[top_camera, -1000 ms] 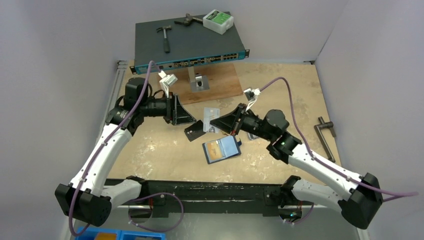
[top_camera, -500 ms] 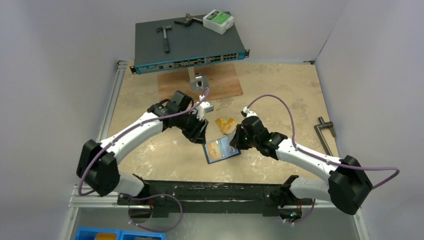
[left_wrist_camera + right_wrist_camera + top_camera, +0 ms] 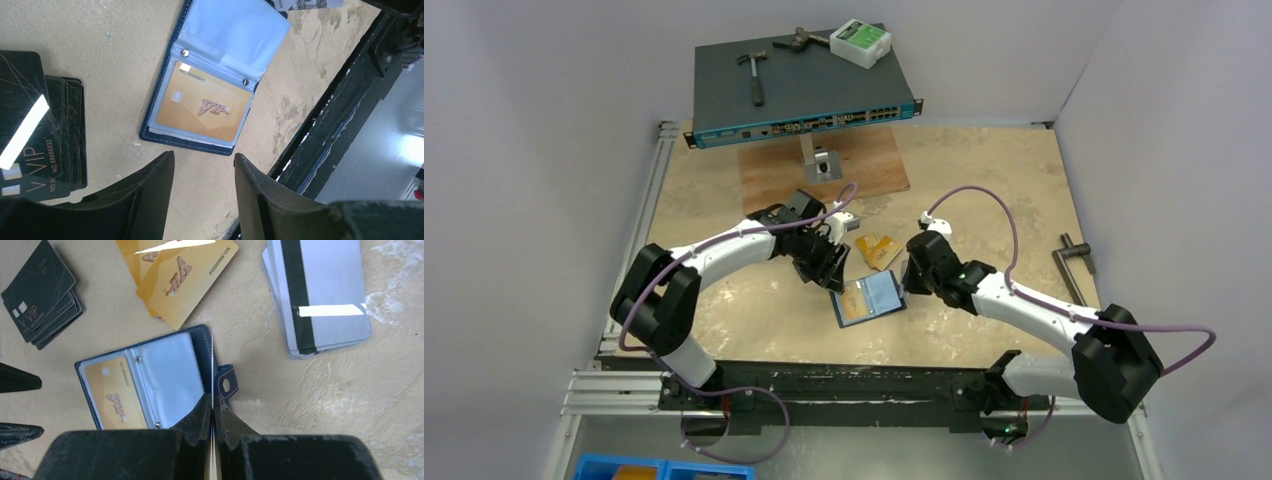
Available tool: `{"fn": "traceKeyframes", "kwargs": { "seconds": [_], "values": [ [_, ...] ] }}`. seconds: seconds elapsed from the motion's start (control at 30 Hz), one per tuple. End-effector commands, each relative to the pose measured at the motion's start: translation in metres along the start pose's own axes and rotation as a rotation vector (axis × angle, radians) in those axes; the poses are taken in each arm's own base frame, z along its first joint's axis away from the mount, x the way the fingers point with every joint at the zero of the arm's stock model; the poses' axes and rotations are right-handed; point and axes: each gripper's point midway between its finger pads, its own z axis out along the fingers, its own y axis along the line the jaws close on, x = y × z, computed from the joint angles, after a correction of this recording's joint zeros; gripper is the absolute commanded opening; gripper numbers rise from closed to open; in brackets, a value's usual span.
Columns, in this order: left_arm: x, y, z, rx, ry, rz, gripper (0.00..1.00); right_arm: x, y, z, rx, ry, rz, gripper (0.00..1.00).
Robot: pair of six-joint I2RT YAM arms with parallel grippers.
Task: Put the credit cards into the card holder
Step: Turn over the card slot in the card holder.
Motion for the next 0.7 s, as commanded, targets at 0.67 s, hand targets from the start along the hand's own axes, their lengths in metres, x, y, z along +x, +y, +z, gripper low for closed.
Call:
{"fn": "traceKeyframes", "kwargs": {
  "seconds": [0.67],
  "values": [
    [0.007, 0.003, 0.016, 0.008, -0.007, -0.018, 0.46, -0.022, 0.012, -0.006, -0.091, -0.064, 0.033, 0.00]
  ]
}}
